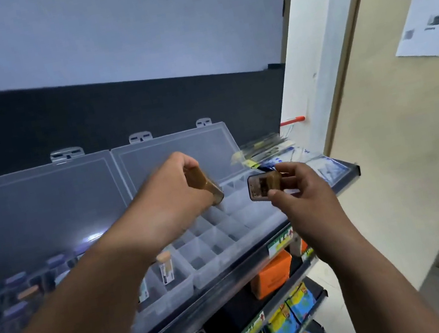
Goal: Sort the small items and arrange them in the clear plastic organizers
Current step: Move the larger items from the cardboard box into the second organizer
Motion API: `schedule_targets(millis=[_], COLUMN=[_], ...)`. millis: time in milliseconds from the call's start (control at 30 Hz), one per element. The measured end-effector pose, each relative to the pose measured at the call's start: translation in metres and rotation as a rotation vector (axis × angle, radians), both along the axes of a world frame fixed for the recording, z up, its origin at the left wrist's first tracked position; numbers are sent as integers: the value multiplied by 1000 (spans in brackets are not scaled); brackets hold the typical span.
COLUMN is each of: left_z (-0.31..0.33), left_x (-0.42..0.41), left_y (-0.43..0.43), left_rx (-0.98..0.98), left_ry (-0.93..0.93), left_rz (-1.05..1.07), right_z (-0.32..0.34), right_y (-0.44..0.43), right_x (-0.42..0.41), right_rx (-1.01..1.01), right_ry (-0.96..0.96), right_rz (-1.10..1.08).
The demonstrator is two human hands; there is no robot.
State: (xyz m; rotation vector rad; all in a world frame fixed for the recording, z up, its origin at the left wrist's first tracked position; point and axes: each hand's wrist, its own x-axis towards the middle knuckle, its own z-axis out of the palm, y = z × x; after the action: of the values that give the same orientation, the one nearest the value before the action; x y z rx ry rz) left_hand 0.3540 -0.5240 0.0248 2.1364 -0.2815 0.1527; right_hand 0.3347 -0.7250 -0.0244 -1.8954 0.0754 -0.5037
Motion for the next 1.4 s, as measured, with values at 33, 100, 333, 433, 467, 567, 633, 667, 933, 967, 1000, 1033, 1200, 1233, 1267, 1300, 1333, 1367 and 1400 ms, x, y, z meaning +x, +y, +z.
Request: schedule_targets(millis=[33, 100, 333, 433, 467, 567, 633, 667, 933, 967, 1000, 1033, 1200, 1233, 1267, 1300, 1333, 1367, 1400], left_z=[0, -1, -24, -34, -37, -46, -53, -56, -75, -76, -75, -75, -70, -68, -66, -64, -62, -60, -57], left_x=[10, 31, 103, 130, 137, 153, 162, 165, 178, 178, 178, 177, 162, 155, 146, 136, 128, 114, 101], left_y=[-6, -20, -76, -95, -99, -108, -111, -112, -121, -122, -123, -124, -121, -119, -114, -108, -102, -93, -84], left_rx=[10, 47, 190, 273, 286, 360, 418, 437, 574, 596, 620, 636, 662, 670, 670, 668, 662, 657, 654], left_ry=[-6, -34, 52, 110, 125, 179, 191, 204, 295, 293, 286, 279, 254, 236, 211, 178, 143, 106, 71], left_rz=[14, 48, 204, 268, 281, 323, 357, 361, 376, 379, 382, 386, 429, 444, 463, 481, 502, 531, 558], right_z=[1, 0, -3, -7, -10, -17, -23, -26, -40, -40, -40, -40, -33, -30, -27, -25, -23, -21, -19], right_y=[-7, -20, -57, -68, -70, -72, -71, -70, -61, -60, -60, -60, -58, -57, -52, -47, -42, -33, -24], right_x=[14, 44, 146, 185, 196, 218, 230, 235, 249, 249, 250, 250, 236, 231, 225, 218, 212, 203, 194], right_rx=[-8, -42, -300, -403, -432, -509, -585, -633, -813, -818, -820, -823, -785, -794, -798, -796, -794, -796, -801], right_ry=[-2, 3, 24, 2, 10, 89, 133, 139, 242, 247, 243, 240, 180, 163, 139, 113, 88, 60, 33], right_rz=[12, 42, 184, 256, 279, 388, 457, 469, 556, 559, 559, 560, 526, 513, 506, 504, 506, 518, 533])
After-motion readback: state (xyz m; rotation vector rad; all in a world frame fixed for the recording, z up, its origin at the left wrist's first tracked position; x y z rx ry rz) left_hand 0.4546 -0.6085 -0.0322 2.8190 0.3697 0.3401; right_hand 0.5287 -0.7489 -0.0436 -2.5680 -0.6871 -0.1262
